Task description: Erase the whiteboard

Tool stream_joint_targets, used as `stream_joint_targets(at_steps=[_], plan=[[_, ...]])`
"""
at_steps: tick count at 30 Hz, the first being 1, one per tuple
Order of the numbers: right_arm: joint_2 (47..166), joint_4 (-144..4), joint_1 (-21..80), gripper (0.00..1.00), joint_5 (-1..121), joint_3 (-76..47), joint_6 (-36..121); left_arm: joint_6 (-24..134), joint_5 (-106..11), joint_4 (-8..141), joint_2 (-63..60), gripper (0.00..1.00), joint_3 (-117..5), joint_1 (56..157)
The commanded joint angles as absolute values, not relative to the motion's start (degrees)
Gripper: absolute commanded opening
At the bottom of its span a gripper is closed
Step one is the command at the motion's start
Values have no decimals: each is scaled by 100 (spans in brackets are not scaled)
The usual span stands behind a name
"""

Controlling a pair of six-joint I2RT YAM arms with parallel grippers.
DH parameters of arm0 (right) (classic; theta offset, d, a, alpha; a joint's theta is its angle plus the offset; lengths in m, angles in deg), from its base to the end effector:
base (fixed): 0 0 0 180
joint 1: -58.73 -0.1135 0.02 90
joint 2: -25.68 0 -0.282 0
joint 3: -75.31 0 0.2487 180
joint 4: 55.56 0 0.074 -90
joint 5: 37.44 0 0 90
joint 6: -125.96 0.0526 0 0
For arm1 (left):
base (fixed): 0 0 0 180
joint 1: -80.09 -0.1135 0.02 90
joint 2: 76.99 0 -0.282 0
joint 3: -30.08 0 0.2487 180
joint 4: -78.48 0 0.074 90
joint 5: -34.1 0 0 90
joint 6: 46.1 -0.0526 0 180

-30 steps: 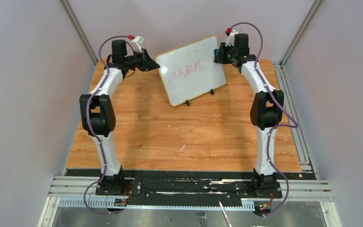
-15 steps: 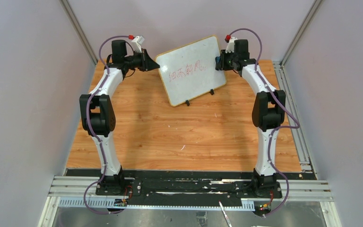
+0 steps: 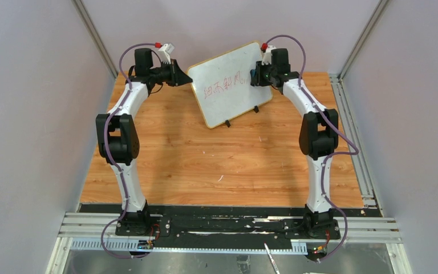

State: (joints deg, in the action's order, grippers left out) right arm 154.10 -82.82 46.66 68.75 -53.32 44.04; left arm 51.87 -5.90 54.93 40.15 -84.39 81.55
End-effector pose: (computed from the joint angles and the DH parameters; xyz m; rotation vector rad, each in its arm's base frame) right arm 0.5395 0.1304 0.2787 -0.2501 2.0454 0.5073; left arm 0.4926 -0.0529 0.3052 0.4436 1.9330 -0.9826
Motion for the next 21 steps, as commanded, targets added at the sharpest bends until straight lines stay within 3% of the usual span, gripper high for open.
stream_joint_targets(at_steps=[1, 11, 21], plan=[[15279, -7991, 4038, 1, 7030, -5286, 4700, 4953, -694, 5230, 3920, 0, -8399, 8194], [15040, -7740, 3566, 1, 6890, -4894, 4836, 4982, -661, 5237, 3944, 0, -8445, 8211], [15235, -8110, 4199, 1, 6715, -5170, 4540, 4924, -559, 5135, 3920, 0, -8443, 8216]])
